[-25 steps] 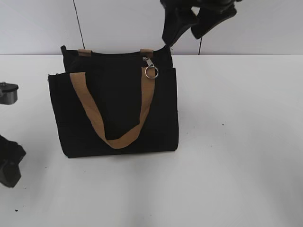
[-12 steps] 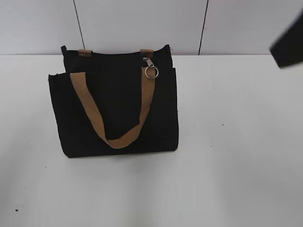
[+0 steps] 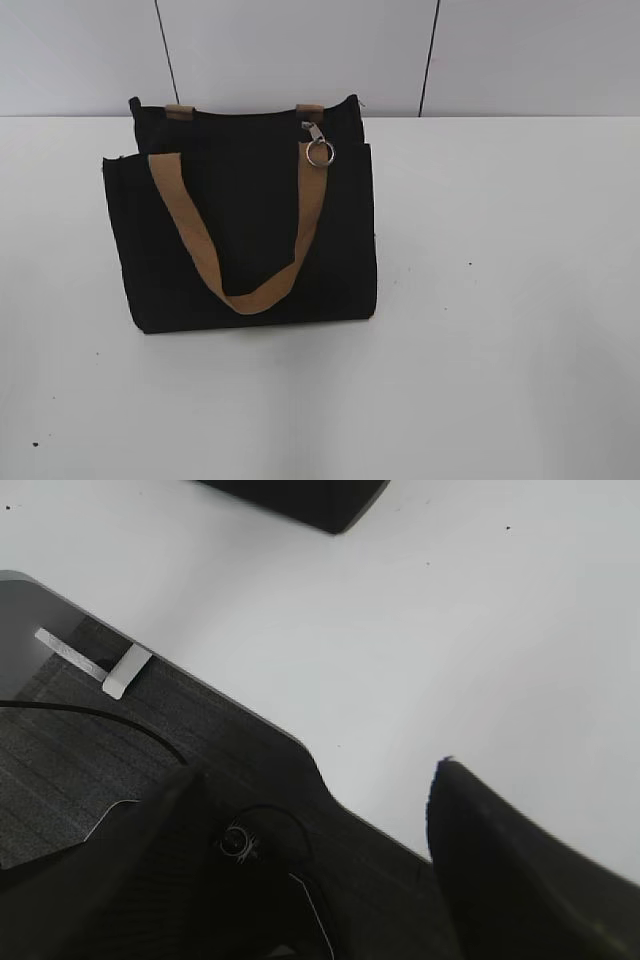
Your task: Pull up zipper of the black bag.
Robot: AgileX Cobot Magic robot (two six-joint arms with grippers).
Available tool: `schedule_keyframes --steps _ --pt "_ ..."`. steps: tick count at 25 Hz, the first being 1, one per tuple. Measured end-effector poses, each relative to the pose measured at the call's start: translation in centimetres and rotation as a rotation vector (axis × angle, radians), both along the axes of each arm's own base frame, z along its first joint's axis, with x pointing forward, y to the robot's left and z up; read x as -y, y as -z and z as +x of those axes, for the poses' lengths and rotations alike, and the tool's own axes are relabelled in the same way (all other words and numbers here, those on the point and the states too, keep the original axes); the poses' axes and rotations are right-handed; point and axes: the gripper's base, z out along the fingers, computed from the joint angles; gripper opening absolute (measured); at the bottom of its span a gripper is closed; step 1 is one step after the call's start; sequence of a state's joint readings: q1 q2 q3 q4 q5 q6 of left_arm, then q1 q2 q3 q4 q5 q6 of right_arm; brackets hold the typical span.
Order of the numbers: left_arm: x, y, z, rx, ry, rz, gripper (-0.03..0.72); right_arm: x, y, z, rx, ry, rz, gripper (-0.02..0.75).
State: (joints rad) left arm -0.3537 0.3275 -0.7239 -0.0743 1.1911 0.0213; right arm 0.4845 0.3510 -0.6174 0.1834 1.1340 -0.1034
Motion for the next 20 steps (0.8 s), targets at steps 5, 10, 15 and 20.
schedule_keyframes --steps 5,10,15,20 --pt "0.1 3.2 0.2 -0.045 -0.002 0.020 0.419 0.9 2.9 -0.6 0.012 0.023 -0.052 0.526" --pt "0.3 4.2 1.0 -0.020 -0.006 0.009 0.419 0.8 3.5 -0.4 0.013 0.031 -0.055 0.526" --pt "0.4 4.7 1.1 -0.022 0.011 0.030 0.419 0.9 3.4 -0.4 0.014 0.031 -0.056 0.526" --pt "0.4 4.7 1.2 -0.022 0.014 0.034 0.419 0.8 3.4 -0.4 0.015 0.031 -0.056 0.526"
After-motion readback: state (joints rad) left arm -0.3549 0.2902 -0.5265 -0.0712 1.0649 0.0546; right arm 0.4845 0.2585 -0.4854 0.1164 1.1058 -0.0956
